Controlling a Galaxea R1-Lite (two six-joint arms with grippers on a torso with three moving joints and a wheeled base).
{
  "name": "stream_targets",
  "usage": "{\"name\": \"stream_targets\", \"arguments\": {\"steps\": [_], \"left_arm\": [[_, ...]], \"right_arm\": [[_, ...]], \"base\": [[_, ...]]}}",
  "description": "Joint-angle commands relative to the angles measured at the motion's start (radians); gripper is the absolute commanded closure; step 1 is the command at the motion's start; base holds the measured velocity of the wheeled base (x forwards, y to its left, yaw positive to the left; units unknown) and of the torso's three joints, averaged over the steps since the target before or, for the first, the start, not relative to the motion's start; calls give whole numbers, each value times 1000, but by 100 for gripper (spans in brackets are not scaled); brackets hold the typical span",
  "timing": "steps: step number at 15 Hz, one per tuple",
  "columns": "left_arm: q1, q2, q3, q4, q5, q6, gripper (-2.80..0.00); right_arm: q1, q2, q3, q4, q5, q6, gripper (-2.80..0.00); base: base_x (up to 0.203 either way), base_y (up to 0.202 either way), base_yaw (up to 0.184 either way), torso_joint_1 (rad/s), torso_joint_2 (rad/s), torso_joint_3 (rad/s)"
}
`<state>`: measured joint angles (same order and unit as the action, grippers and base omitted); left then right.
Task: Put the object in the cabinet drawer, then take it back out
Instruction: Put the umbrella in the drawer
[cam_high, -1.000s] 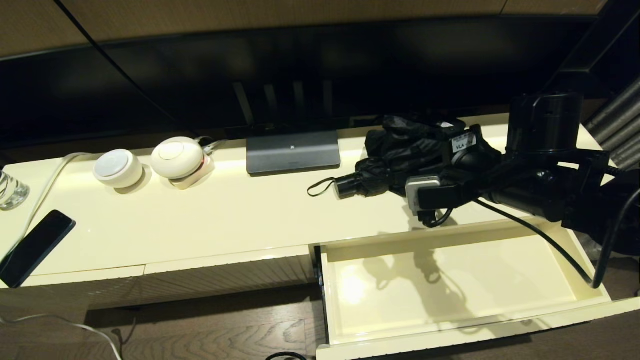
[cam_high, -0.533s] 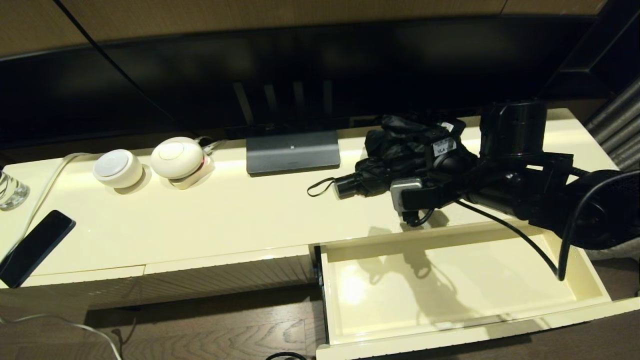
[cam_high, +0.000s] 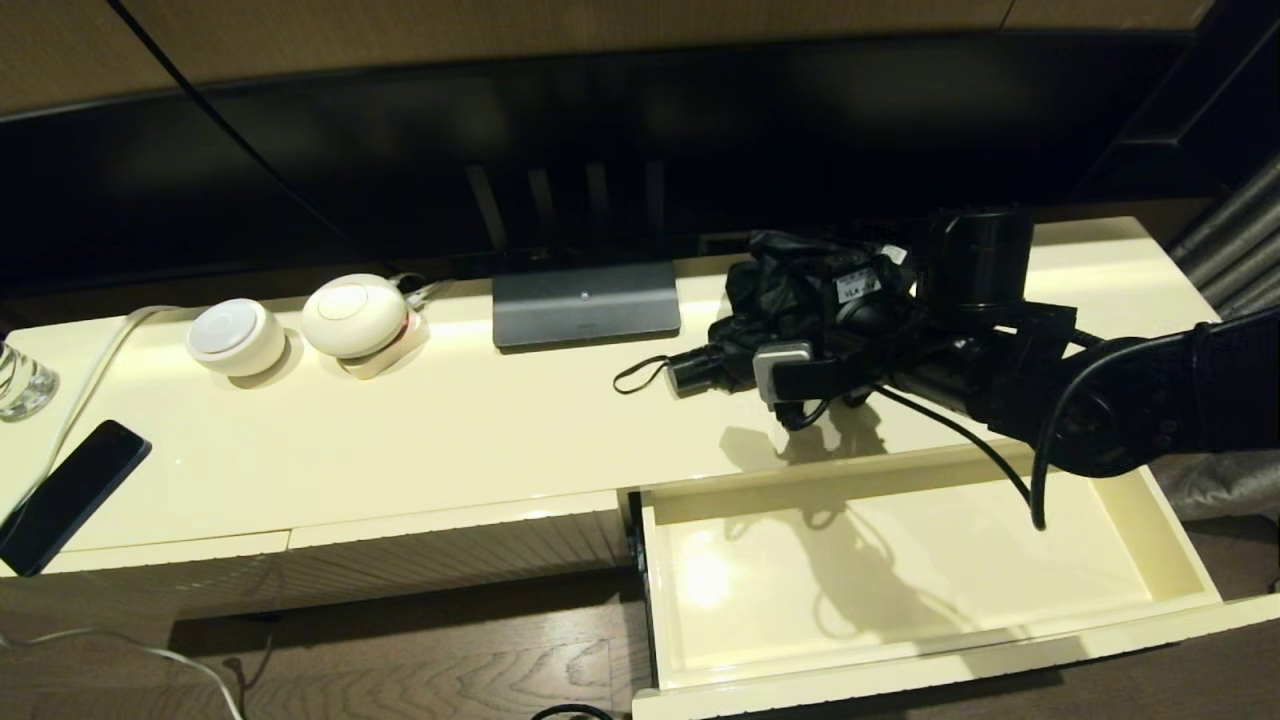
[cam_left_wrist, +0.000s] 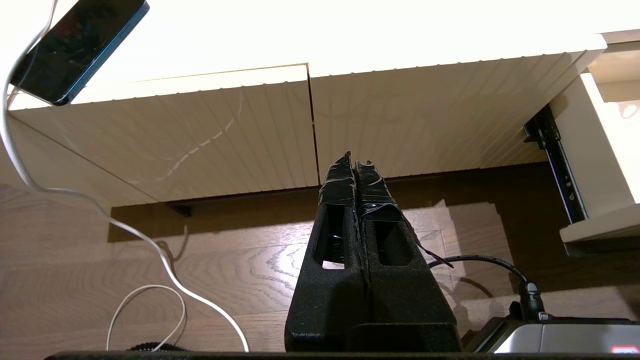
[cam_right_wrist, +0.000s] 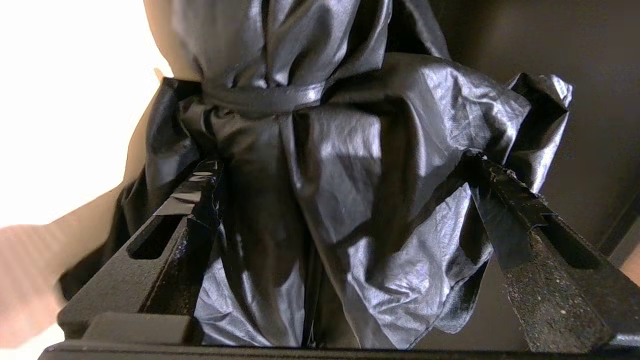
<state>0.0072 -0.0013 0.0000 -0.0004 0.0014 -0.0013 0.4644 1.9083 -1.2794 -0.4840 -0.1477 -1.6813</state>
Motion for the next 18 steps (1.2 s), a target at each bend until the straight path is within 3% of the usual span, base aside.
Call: {"name": "stream_targets", "arguments": {"steps": [1,8,9,18], "left_arm": [[0,1,3,-1,0,0,0],[0,1,3,-1,0,0,0],[0,1,3,0,0,0,0],[0,1,3,-1,0,0,0]], "right_arm": [[-3,34,-10,-29,-3,-5,-280],[-9,40,-15,-36,-15,-2,-280],[-9,35,-18,-34,-17,-3,0],[-7,29,17,-24,-56,3,0]], "base": [[0,0,0,0,0,0],[0,0,0,0,0,0],[0,0,0,0,0,0],[0,0,0,0,0,0]]}}
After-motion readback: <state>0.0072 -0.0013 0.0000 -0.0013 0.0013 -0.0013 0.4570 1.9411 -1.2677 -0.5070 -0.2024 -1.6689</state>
